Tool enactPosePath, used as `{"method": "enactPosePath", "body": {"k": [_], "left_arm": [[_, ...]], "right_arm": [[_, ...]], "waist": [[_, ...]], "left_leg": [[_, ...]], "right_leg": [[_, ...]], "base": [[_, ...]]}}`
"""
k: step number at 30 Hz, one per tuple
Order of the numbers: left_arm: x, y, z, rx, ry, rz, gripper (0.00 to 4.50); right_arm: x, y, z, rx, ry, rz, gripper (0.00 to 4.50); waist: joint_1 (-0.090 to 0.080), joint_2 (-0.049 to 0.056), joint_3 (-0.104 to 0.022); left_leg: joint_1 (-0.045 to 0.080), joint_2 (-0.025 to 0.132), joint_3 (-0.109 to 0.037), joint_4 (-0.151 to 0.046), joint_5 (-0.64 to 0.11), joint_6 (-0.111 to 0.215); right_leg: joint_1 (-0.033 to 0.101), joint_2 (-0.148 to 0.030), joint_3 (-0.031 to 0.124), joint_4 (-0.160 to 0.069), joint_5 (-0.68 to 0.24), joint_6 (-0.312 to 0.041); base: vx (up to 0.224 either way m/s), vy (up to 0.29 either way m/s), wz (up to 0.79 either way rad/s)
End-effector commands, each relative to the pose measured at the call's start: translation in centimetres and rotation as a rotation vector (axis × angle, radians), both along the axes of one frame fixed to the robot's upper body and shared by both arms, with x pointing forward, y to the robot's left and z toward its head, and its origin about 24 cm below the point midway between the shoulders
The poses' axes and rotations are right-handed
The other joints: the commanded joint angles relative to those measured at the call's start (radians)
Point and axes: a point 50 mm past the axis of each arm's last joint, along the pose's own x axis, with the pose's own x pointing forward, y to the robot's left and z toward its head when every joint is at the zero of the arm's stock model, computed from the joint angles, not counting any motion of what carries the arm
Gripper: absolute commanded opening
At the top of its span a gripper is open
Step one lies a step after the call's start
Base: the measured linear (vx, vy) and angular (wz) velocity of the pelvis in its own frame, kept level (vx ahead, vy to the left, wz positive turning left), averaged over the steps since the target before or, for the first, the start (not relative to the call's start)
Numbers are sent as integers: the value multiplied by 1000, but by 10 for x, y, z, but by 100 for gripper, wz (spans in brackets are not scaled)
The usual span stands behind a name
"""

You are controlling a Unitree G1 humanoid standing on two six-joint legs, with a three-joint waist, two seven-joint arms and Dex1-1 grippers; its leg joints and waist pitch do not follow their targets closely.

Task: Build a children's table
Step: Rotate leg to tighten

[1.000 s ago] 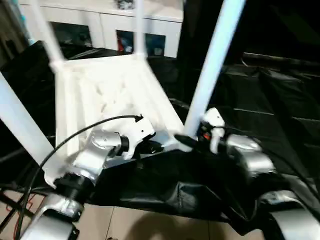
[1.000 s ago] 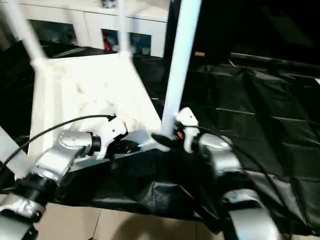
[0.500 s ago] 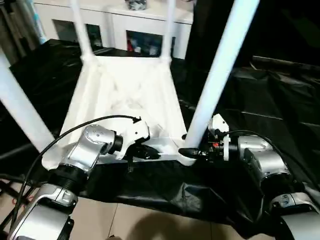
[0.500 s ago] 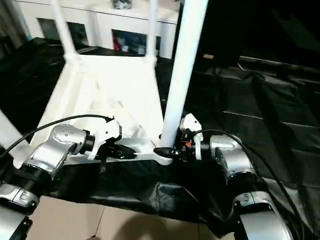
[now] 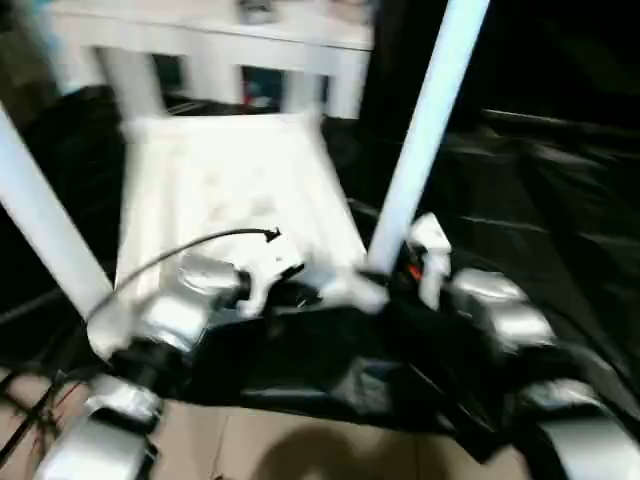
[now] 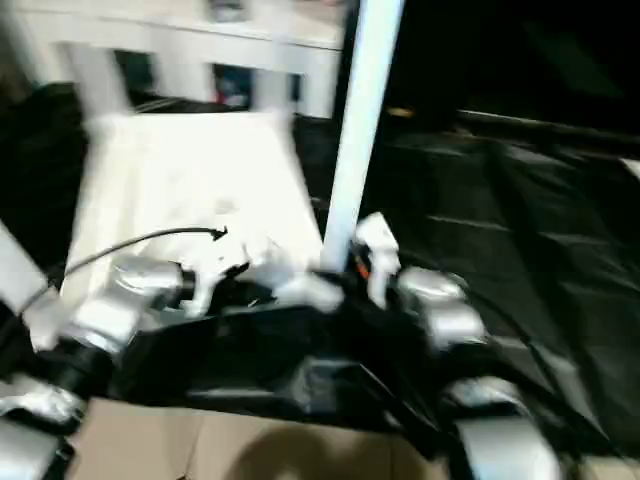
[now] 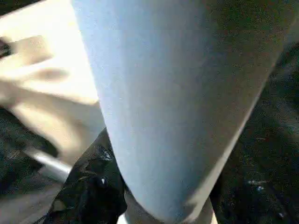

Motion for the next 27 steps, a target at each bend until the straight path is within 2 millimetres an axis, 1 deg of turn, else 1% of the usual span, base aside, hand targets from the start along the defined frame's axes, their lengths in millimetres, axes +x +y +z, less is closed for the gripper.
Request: {"method": "enactPosePath", "body": {"k": [1,2,3,4,5,6,7,8,9,11,13,14,15,17,18,19,20,21,22,23,24,25,27], "left_arm": [[-6,-26,4,-66,-13,-58,0],[-6,-26,4,-66,-13,-58,0],[-8,-32,3,-69,-15,-55,0],[-10,-43,3,-77,-18,-66,0],[-11,-46,3,-78,-19,-69,0],[-11,-46,3,-77,-19,-72,0],[-11,-46,3,-71,-22,-76,0],[-11,-46,3,-70,-22,-76,0],[-10,-44,3,-61,-28,-72,0],[-9,-42,3,-51,-33,-62,0],[-8,-37,3,-39,-37,-64,0],[-9,-35,3,-32,-38,-71,0],[-9,-31,2,-24,-35,-87,0],[-11,-27,1,-12,-26,-101,0],[-11,-24,0,-5,-23,-107,0],[-11,-21,0,0,-21,-109,0],[-10,-18,0,7,-20,-119,0],[-10,-14,0,16,-17,-127,0],[-10,-14,0,16,-17,-127,0],[-10,-14,0,16,-17,-127,0],[-8,-6,0,44,-12,-135,0],[-7,-1,0,62,-13,-138,0],[-3,7,1,83,-15,-138,0]], "right_arm": [[-13,18,-30,-39,139,-20,196],[-13,18,-30,-39,139,-20,196],[-12,26,-31,-38,138,-50,196],[-10,45,-29,-46,111,-76,196],[-10,52,-27,-34,95,-65,196],[-10,54,-26,-23,92,-59,196],[-9,59,-23,15,87,-41,230],[-9,59,-23,18,87,-40,250],[-9,61,-20,50,93,-30,264],[-8,61,-18,67,94,-18,273],[-8,57,-16,66,82,18,299],[-8,55,-15,60,73,45,308],[-9,50,-15,51,69,78,308],[-12,44,-16,43,64,141,308],[-14,39,-15,36,58,181,308],[-15,36,-15,32,53,205,308],[-18,31,-15,37,58,244,308],[-20,26,-14,37,61,284,308],[-20,26,-14,37,61,284,308],[-20,26,-14,37,61,284,308],[-25,15,-14,33,84,350,308],[-28,9,-14,34,103,387,308],[-35,-1,-12,36,130,470,308]], "waist": [[3,14,-45],[2,13,-45],[1,18,-45],[-4,17,-44],[-5,18,-45],[-11,18,-45],[-12,19,-45],[-14,16,-45],[-15,17,-45],[-15,18,-46],[-14,17,-46],[-14,16,-47],[-13,13,-48],[-11,15,-50],[-11,15,-52],[-9,15,-54],[-6,14,-55],[-5,14,-56],[-1,13,-57],[1,15,-57],[5,18,-56],[9,15,-57],[15,16,-54]], "left_leg": [[2,18,-6,-71,-368,-7],[0,16,-5,-72,-366,-2],[-2,18,-8,-74,-364,-3],[-4,18,-9,-75,-363,-9],[-4,18,-11,-76,-367,-13],[-5,17,-12,-76,-381,-17],[0,18,-11,-74,-400,-11],[2,17,-9,-73,-407,-6],[1,17,-9,-73,-409,0],[0,19,-9,-74,-402,4],[-1,20,-6,-74,-385,8],[-5,19,-6,-74,-374,12],[-8,19,-5,-73,-361,19],[-9,21,-4,-72,-332,26],[-10,21,-2,-70,-306,35],[-8,21,1,-67,-284,45],[-8,21,2,-66,-255,54],[-9,21,3,-64,-242,59],[-10,22,4,-62,-213,70],[-8,23,5,-62,-204,72],[-5,24,6,-63,-198,73],[-4,23,6,-61,-205,76],[-1,24,6,-63,-224,79]], "right_leg": [[30,-55,32,-94,-456,-151],[30,-55,33,-95,-459,-149],[31,-55,32,-94,-461,-146],[30,-54,30,-92,-452,-147],[30,-54,29,-91,-451,-148],[31,-53,27,-92,-454,-147],[26,-53,28,-95,-456,-147],[25,-51,29,-96,-452,-150],[25,-51,30,-95,-443,-155],[26,-52,30,-93,-424,-164],[27,-51,32,-89,-391,-176],[31,-51,32,-87,-378,-180],[34,-52,32,-86,-364,-182],[38,-53,33,-80,-317,-195],[41,-53,34,-76,-272,-209],[41,-52,34,-74,-237,-220],[45,-51,34,-69,-195,-234],[46,-51,34,-66,-175,-240],[49,-51,34,-62,-137,-249],[48,-52,35,-60,-125,-256],[48,-53,34,-60,-120,-264],[51,-52,33,-61,-128,-262],[49,-51,32,-65,-153,-258]], "base": [[0,0,0],[0,0,0],[0,0,0],[0,0,0],[0,0,0],[0,0,0],[0,0,0],[0,0,0],[0,0,0],[0,0,0],[0,0,0],[0,0,0],[0,0,0],[0,0,0],[0,0,0],[0,0,0],[0,0,0],[0,0,0],[52,-7,2],[0,0,0],[0,0,0],[0,0,0],[0,0,0]]}}
